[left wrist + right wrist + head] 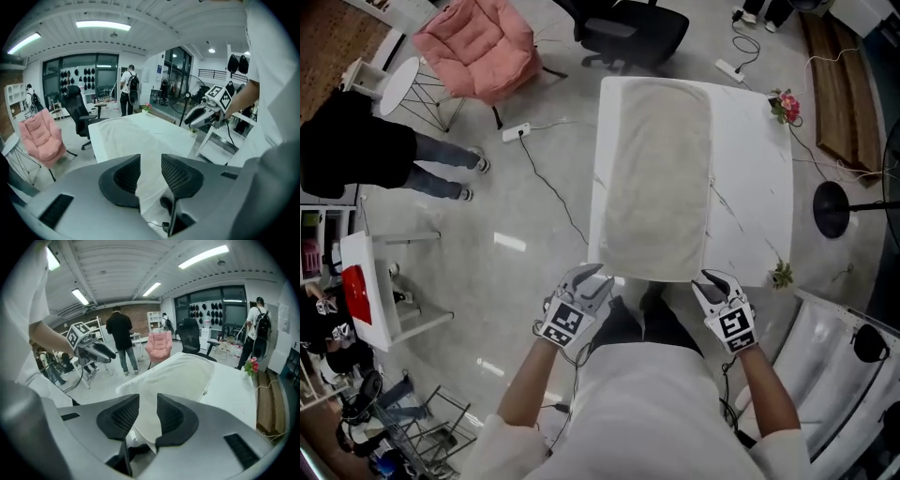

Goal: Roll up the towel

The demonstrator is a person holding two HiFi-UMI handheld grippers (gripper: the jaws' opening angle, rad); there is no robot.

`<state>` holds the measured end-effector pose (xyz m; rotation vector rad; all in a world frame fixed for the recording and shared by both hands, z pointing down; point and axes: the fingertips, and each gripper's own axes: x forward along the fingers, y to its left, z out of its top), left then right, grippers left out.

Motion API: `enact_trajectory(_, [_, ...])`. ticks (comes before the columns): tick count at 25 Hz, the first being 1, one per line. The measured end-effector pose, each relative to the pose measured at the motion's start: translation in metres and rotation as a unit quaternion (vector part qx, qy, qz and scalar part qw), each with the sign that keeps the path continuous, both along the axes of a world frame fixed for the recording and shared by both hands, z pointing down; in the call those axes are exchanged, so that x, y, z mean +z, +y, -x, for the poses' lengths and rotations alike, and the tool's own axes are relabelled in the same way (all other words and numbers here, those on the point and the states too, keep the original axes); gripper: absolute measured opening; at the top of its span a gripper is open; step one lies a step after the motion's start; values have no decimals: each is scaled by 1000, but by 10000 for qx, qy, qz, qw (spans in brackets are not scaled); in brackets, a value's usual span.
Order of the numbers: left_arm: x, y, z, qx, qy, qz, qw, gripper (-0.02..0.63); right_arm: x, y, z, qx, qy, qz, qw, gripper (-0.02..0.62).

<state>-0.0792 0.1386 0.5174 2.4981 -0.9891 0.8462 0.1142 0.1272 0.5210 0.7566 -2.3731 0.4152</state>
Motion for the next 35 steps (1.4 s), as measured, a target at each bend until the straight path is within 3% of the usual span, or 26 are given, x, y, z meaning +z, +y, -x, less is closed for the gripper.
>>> enact_trajectory(7, [69, 5, 5, 565, -753, 446, 9946, 167, 59, 7, 1, -721, 502, 322, 9956, 134])
enact_trajectory(11, [110, 10, 10, 1000, -1095, 697, 9865, 170, 91, 13, 6, -1007, 752, 562, 9905, 138])
enact_trajectory(16, [156, 23, 17, 1712, -1747, 815, 9662, 179, 125, 25, 5, -1220, 1046, 856, 9833, 149])
enact_trajectory(21, [184, 23, 22, 2451, -2394, 450, 9384, 181, 156, 34, 2, -1499, 1167, 1212, 9743, 153])
enact_trajectory(26, [202, 21, 27, 2713, -2649, 268, 9249, 180, 184, 42, -4, -2048, 1883, 828, 9570, 173])
enact_trajectory(29, [208, 21, 30, 2816, -2805, 117, 9175, 164, 196, 43, -7, -2257, 2256, 506, 9464, 145])
enact_trajectory(32, [208, 12, 33, 2846, -2961, -177, 9116, 100, 198, 36, -6, -2196, 2355, 263, 9464, 81])
enact_trajectory(35, [205, 6, 33, 2782, -2897, -263, 9154, 45, 195, 30, -3, -2054, 2265, 212, 9519, 28])
